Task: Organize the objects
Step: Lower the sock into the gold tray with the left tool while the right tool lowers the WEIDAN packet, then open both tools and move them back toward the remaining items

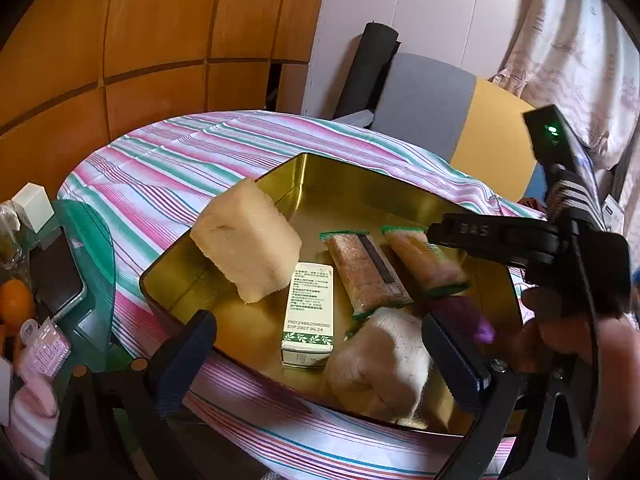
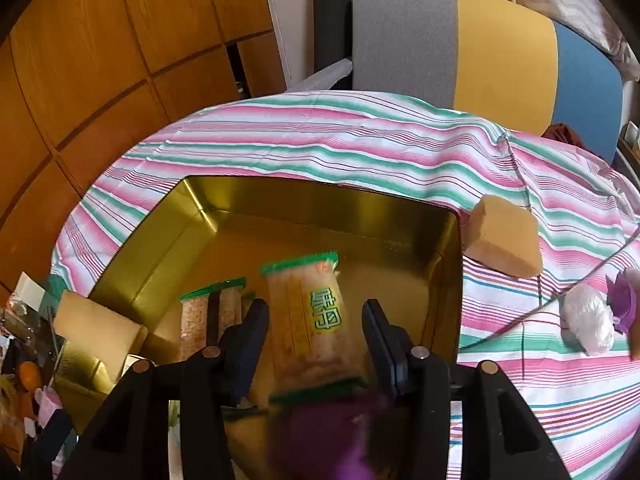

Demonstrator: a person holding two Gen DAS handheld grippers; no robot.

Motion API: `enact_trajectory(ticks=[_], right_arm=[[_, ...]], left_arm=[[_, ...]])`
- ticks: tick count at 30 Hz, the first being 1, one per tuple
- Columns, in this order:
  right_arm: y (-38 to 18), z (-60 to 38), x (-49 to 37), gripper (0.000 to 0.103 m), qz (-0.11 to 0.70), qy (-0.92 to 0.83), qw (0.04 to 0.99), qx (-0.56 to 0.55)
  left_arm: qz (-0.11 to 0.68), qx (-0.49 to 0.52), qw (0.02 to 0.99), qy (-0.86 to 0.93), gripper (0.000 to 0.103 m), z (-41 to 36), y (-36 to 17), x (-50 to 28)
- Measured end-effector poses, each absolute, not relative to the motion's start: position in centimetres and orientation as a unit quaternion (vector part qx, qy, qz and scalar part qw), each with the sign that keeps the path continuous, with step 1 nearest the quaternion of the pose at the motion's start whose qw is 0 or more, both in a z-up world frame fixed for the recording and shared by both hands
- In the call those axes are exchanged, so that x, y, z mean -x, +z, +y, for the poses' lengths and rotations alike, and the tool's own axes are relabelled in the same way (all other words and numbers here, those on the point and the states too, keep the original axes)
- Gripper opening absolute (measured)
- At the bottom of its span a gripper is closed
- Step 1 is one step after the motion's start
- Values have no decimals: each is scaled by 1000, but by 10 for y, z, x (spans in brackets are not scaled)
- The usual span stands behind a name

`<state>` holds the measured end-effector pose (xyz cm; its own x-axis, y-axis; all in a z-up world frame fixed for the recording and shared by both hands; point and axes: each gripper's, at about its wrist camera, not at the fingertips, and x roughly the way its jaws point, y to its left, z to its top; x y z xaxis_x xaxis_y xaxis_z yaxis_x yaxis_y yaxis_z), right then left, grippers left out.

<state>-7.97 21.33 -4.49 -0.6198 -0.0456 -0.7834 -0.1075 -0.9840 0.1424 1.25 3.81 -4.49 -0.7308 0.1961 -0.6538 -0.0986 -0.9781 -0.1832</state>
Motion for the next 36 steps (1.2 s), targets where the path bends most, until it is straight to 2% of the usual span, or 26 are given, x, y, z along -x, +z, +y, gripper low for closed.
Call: enact_trajectory(ticks=[21, 29, 36], right_arm=[[-18, 210, 24, 49, 37, 925, 17, 379], [-21, 249, -9, 49, 46, 923, 51, 379], [-48, 310, -54, 49, 72, 908, 119, 396]], left_arm=[[-45, 343, 87, 934, 103, 50, -38, -21], [-42, 341, 103, 933, 103, 55, -34, -26], [-26, 340, 128, 931, 103, 72, -34, -41]])
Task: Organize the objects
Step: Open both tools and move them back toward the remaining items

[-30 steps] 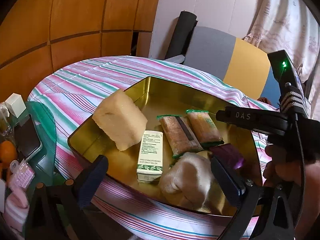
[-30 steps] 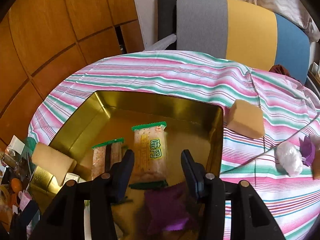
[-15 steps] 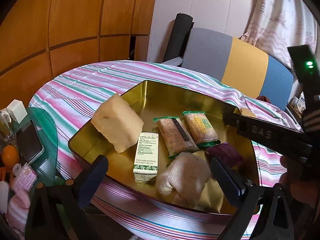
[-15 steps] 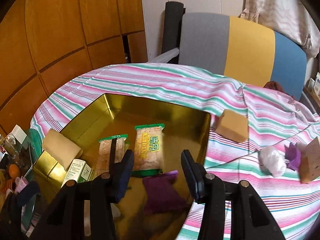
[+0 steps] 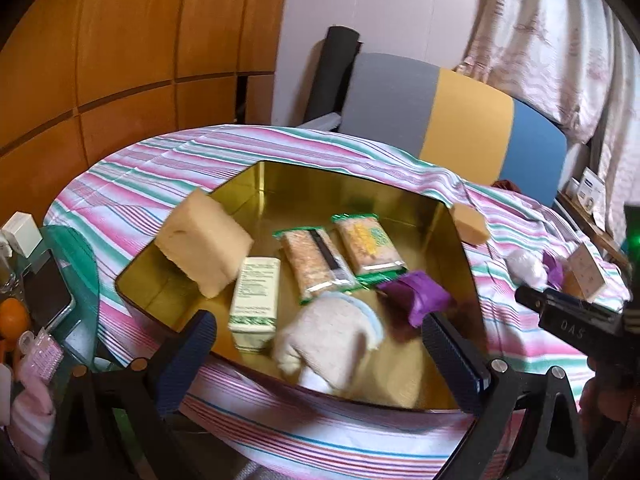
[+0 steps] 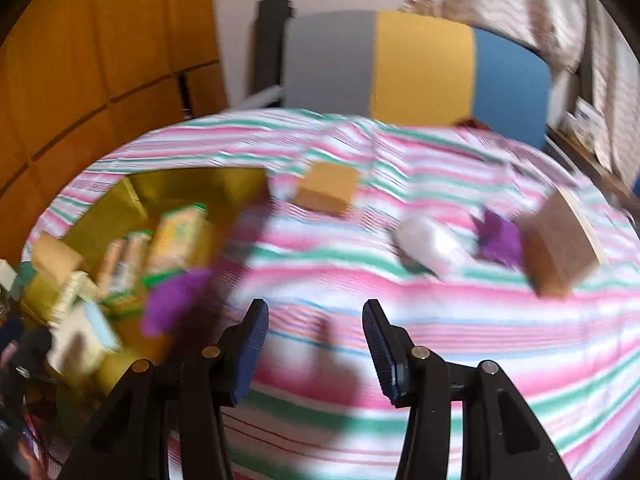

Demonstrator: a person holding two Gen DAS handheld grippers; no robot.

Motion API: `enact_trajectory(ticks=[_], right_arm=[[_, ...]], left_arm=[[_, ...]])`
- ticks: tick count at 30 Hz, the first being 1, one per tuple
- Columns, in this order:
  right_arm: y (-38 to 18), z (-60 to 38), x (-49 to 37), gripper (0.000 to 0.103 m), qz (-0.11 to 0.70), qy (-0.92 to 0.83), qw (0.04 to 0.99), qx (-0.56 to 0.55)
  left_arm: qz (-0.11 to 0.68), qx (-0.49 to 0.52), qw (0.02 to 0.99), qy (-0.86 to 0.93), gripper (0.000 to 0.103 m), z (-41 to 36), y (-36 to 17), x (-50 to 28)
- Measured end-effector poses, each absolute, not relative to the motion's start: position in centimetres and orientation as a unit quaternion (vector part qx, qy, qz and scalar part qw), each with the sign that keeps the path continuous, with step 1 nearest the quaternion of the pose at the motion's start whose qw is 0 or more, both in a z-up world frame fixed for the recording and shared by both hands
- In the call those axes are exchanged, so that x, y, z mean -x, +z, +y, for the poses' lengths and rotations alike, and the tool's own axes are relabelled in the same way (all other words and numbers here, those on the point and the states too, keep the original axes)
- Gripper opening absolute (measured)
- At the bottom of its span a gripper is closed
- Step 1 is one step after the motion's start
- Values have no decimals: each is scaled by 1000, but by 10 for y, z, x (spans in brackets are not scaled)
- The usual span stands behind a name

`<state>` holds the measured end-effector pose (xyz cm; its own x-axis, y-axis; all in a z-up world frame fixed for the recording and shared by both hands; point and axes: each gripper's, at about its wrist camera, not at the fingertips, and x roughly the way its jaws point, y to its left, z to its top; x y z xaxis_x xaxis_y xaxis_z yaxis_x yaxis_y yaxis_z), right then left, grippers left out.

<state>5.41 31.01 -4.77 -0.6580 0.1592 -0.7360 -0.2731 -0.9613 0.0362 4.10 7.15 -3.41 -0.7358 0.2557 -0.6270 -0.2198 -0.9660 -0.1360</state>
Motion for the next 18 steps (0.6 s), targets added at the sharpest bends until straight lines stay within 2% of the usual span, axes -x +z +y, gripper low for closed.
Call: enact_trajectory(ticks=[10, 14, 18], right_arm=[[-84, 408, -103, 50, 133, 881, 203, 406], [-77, 437, -94, 61, 136, 885, 226, 383], [-66, 464, -72, 62, 133, 888, 243, 368]], left_arm=[[10, 342, 181, 922, 103, 107, -36, -71], [25, 346, 196, 917, 103, 120, -37, -80], [38, 347, 206, 914, 103, 130, -35, -85]])
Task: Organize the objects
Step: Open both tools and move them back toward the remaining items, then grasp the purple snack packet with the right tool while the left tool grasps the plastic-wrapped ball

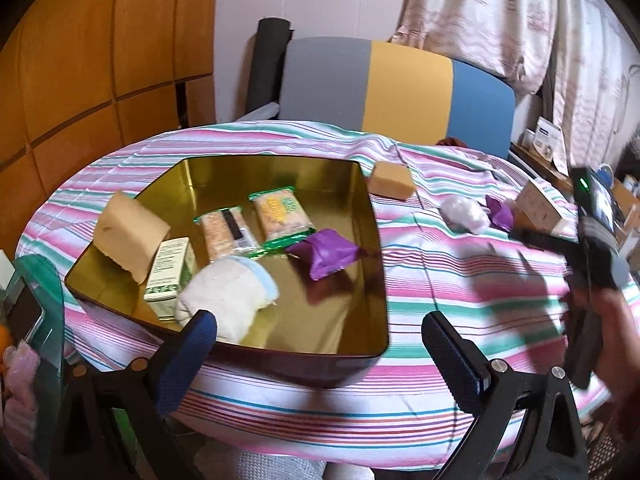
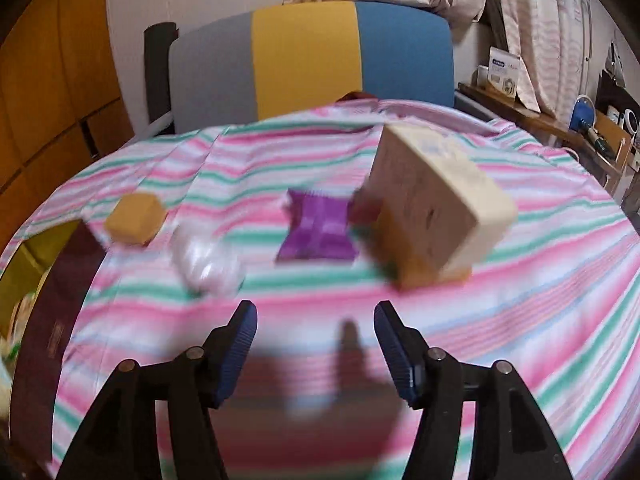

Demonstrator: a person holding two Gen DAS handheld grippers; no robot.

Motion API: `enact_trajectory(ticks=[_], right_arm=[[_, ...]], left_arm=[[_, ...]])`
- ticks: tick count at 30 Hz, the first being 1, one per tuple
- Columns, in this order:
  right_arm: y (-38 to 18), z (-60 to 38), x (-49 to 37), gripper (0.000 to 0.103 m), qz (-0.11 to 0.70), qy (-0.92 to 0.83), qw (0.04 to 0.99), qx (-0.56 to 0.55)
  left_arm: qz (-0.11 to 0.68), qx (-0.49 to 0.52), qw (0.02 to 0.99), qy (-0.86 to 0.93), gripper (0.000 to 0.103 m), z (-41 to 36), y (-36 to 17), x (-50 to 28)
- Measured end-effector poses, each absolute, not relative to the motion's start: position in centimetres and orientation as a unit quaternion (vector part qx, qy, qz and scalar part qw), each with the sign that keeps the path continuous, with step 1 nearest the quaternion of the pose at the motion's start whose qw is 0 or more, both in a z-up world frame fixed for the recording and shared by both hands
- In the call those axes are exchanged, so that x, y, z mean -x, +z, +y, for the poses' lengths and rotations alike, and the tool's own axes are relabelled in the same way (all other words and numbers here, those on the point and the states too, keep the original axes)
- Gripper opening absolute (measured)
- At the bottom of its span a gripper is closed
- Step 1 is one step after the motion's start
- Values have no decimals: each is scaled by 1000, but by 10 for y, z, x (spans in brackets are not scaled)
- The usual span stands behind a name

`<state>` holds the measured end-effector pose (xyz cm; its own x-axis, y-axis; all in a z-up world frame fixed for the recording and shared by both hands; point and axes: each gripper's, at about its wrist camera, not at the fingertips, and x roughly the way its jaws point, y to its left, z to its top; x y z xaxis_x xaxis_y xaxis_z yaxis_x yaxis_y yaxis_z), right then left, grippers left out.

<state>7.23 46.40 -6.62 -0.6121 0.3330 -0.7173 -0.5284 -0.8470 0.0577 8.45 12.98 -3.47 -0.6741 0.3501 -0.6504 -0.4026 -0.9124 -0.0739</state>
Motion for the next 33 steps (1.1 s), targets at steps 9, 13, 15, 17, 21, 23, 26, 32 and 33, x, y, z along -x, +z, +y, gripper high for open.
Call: enact_trajectory(ticks=[9, 13, 15, 17, 21, 23, 26, 32, 33], right_arm=[[-70, 492, -27, 62, 123, 881, 258, 376], [-83, 499, -19, 62, 136, 876, 249, 390], [-84, 501, -20, 61, 145, 879, 239, 385], [-84, 500, -21, 56, 147, 883, 234, 381], [-77, 494, -30, 51, 144, 895, 224, 357], [-75, 490, -34, 50, 145, 896, 220, 357], [-75, 480, -47, 50, 143, 894, 214, 366], [-74, 467, -69, 50, 114, 896, 249, 350], [-76, 467, -70, 50, 114, 894, 253, 352]], left_arm=[[65, 353, 217, 908, 103, 147, -34, -90], [72, 353, 222, 906, 103, 153, -34, -92], [75, 354, 225, 904, 103, 156, -34, -92], [73, 356, 229, 903, 103, 160, -34, -92], [74, 346, 242, 904, 103, 172, -26, -90], [78, 335, 250, 905, 103, 182, -19, -89], [81, 321, 264, 906, 103, 198, -12, -83], [90, 325, 273, 901, 103, 242, -9, -61], [90, 326, 274, 900, 103, 250, -9, -56]])
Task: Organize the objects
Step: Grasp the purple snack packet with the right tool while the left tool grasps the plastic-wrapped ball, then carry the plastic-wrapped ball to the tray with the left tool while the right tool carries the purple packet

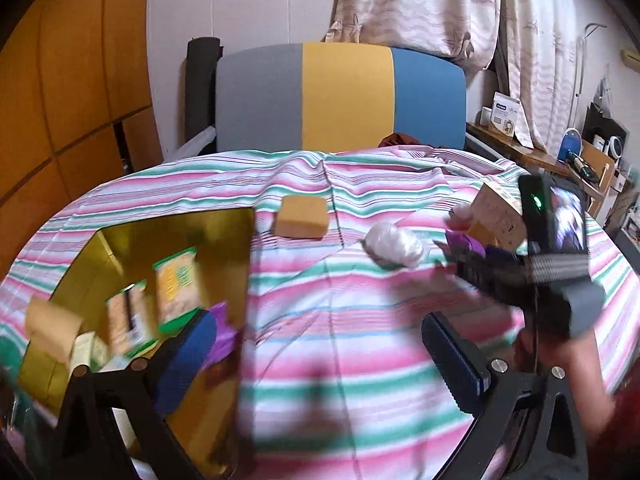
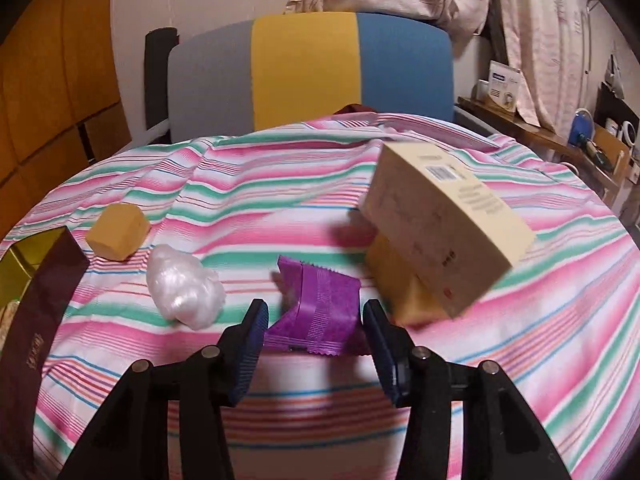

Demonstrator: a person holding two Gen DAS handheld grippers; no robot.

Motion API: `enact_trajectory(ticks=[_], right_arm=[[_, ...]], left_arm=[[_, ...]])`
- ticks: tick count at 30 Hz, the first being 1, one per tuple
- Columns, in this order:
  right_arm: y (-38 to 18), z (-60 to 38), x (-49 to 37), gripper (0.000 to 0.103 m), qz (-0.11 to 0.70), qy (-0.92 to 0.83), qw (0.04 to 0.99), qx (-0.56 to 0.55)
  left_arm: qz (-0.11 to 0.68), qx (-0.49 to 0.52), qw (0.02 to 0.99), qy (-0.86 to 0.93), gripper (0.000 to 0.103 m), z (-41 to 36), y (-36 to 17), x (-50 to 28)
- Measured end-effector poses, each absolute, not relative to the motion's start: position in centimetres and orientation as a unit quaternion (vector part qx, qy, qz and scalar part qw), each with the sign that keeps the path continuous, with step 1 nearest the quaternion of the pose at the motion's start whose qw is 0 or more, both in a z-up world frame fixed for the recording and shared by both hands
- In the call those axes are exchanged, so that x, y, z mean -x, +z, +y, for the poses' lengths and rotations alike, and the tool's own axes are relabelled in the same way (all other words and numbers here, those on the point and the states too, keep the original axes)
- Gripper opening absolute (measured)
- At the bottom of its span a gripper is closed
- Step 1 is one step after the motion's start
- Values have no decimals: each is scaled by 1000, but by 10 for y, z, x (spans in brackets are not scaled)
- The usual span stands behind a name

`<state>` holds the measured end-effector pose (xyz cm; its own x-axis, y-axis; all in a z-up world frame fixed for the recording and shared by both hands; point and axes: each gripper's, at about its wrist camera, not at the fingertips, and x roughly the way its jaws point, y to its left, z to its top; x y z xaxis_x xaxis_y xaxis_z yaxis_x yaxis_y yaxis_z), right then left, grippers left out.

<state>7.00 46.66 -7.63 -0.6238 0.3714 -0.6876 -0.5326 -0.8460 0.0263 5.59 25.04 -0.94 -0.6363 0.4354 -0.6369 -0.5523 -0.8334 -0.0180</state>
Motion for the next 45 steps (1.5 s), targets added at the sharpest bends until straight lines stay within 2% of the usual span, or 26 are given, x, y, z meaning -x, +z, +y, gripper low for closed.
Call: enact_trajectory(ticks=[8, 13, 21, 22, 24, 26, 27, 28, 29, 38, 45], right_arm=[[-82, 465, -71, 50, 103, 886, 283, 354], [-85, 474, -78, 50, 131, 882, 294, 345], [-86, 475, -80, 50, 130, 878, 308, 344], [-86, 475, -79, 50, 127, 877, 310, 345], [-87, 474, -79, 50, 124, 876, 311, 346], [-88, 473, -78, 50, 122, 876, 312, 346], [-88, 473, -78, 50, 121, 876, 313, 346], [-88, 473, -78, 50, 119, 876, 314, 346], [-87, 472, -78, 50, 118, 876, 314, 345], [-85, 468, -78, 48, 104, 880, 317, 337], [-84, 463, -77, 44, 92, 883, 315, 335]], left_arm=[[71, 368, 292, 880, 103, 318, -21, 1], [61, 400, 289, 868, 103, 347, -39, 33], [65, 420, 294, 856, 101, 379, -72, 55], [55, 421, 297, 855, 98, 380, -75, 58], [43, 418, 296, 858, 86, 380, -77, 61], [38, 411, 294, 862, 64, 381, -79, 61], [45, 407, 290, 865, 58, 382, -80, 61], [60, 407, 282, 867, 44, 383, -84, 60], [68, 408, 278, 867, 38, 383, -87, 60], [18, 399, 283, 872, 36, 352, -87, 52], [11, 382, 290, 878, 36, 328, -84, 26]])
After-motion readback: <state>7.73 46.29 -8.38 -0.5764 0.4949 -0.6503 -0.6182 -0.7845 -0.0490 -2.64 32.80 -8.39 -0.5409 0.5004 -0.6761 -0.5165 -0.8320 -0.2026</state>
